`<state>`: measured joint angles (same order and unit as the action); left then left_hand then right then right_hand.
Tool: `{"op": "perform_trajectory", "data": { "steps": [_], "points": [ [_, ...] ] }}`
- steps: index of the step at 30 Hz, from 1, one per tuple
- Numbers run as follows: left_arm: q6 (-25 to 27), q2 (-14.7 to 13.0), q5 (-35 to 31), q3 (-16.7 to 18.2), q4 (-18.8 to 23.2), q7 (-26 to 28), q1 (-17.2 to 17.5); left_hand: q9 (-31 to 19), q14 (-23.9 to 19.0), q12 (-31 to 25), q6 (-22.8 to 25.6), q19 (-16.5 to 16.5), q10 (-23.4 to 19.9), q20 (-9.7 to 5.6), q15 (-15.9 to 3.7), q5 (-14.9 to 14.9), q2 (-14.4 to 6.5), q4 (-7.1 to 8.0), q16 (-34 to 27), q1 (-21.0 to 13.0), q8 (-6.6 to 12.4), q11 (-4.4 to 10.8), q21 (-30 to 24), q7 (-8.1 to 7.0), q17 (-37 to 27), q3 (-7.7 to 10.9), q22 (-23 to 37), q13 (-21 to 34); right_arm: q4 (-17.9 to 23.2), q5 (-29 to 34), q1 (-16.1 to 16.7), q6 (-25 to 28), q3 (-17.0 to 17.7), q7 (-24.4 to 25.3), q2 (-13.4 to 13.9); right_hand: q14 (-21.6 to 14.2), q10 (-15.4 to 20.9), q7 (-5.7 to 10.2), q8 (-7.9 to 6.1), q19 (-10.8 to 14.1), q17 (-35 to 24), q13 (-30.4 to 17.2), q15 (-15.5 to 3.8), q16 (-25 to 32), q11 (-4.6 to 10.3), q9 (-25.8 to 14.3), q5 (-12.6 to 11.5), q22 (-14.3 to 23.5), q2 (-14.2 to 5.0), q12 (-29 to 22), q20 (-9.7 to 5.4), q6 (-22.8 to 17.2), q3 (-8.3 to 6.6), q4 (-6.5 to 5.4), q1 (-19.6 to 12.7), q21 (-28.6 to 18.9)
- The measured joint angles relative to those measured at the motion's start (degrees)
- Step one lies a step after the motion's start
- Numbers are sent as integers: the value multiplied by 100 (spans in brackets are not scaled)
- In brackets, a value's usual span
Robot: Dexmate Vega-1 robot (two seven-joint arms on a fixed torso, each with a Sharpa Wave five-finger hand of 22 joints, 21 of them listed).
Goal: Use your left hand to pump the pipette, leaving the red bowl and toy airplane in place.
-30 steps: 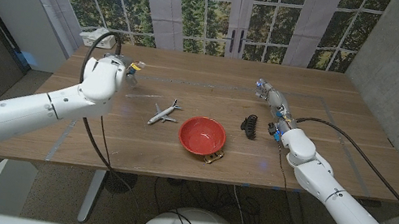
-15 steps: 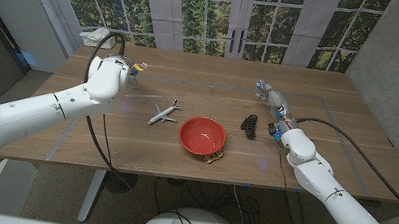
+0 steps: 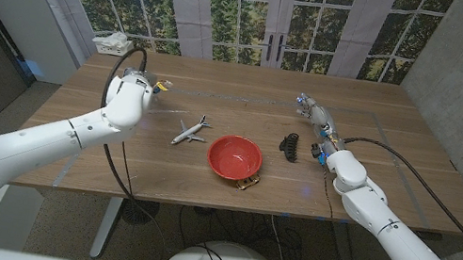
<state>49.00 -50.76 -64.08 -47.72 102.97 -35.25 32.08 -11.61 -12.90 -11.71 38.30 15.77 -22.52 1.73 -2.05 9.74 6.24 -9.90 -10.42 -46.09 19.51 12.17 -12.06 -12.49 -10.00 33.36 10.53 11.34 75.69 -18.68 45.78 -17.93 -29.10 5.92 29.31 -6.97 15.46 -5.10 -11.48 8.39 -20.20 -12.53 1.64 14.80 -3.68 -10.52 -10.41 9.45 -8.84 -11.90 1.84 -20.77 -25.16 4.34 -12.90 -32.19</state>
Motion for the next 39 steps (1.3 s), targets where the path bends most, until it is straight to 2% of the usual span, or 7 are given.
{"op": "perform_trajectory", "data": {
  "steps": [18,26,39],
  "points": [
    [-112,270,-255,12,-484,177,75,1,-63,0,147,43,-91,0,1,0,-107,30,-44,-107,42,31,0,-19,1,-63,0,-1,10,-4,-16,76,-20,2,-4,0,41,-11,0,0,-1,0,0,0,41,0,0,0,0,0,0,-52,0,0,0,49],
    [-161,318,-129,57,-585,279,82,1,-63,0,236,43,-91,0,1,0,-265,54,-44,-143,63,31,0,-31,1,-87,0,-1,-5,-1,-43,106,-34,4,-11,0,41,10,0,-1,-1,0,0,0,41,0,0,0,0,0,0,-72,0,0,0,50],
    [-191,389,74,9,-832,442,20,1,-63,0,235,43,-91,0,1,0,-295,78,-44,-112,63,31,0,-31,1,-111,-1,-1,-35,16,-85,143,-52,5,-25,0,41,13,0,21,-1,0,0,0,41,0,0,0,0,0,21,-75,11,11,0,91]
  ]
}}
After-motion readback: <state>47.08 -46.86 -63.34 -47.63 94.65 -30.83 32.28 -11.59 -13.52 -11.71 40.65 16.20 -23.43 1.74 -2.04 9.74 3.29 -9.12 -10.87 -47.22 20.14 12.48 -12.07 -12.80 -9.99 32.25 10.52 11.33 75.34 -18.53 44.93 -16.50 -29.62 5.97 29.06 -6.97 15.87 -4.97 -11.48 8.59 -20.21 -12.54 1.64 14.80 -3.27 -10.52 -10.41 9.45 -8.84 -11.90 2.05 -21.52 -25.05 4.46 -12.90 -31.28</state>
